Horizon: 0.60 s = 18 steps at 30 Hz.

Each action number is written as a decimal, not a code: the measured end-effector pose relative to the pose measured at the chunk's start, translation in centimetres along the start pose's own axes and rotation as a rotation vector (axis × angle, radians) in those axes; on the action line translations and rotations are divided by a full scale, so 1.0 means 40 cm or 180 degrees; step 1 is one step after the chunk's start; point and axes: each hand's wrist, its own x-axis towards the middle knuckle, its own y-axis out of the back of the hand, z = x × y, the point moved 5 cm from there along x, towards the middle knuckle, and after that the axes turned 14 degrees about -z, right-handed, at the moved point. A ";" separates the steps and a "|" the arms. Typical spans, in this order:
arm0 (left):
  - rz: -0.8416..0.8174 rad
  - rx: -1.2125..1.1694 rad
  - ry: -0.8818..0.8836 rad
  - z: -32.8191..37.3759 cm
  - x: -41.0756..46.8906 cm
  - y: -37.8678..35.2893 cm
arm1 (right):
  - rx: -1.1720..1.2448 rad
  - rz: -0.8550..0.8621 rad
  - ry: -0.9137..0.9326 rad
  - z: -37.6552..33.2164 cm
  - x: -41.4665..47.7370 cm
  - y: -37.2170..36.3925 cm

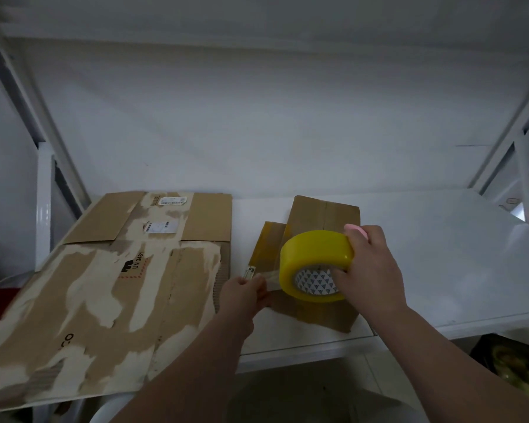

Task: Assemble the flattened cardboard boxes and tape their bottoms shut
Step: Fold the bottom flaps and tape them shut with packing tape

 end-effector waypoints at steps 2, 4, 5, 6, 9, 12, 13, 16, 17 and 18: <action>0.0003 -0.0016 0.0001 0.000 0.003 -0.001 | 0.0031 0.0004 0.0013 -0.001 0.001 -0.004; 0.0045 -0.0012 0.0012 0.000 0.004 -0.001 | 0.0063 -0.0015 -0.0009 -0.002 0.001 -0.006; 0.0062 -0.0006 0.0024 -0.001 0.003 -0.002 | 0.0081 -0.0017 -0.0024 -0.002 0.000 -0.007; 0.0070 -0.0006 0.0043 -0.001 0.002 -0.003 | 0.0100 -0.0014 -0.0039 -0.001 0.000 -0.008; 0.0072 -0.0065 0.0131 -0.011 0.003 -0.007 | 0.0179 -0.0020 -0.0086 0.002 -0.003 -0.012; 0.0005 -0.0135 0.0264 -0.021 0.001 -0.015 | 0.0263 -0.0021 -0.0132 0.006 -0.004 -0.018; -0.0042 -0.0149 0.0317 -0.022 0.001 -0.020 | 0.0287 -0.0018 -0.0151 0.008 -0.004 -0.020; -0.0157 -0.0307 0.0479 -0.015 -0.002 -0.033 | 0.0377 0.0013 -0.0201 0.016 -0.005 -0.026; -0.0195 -0.0340 0.0558 -0.012 -0.006 -0.036 | 0.0393 0.0026 -0.0230 0.018 -0.005 -0.028; -0.0248 -0.0360 0.0629 -0.009 -0.009 -0.039 | 0.0409 0.0035 -0.0273 0.020 -0.006 -0.030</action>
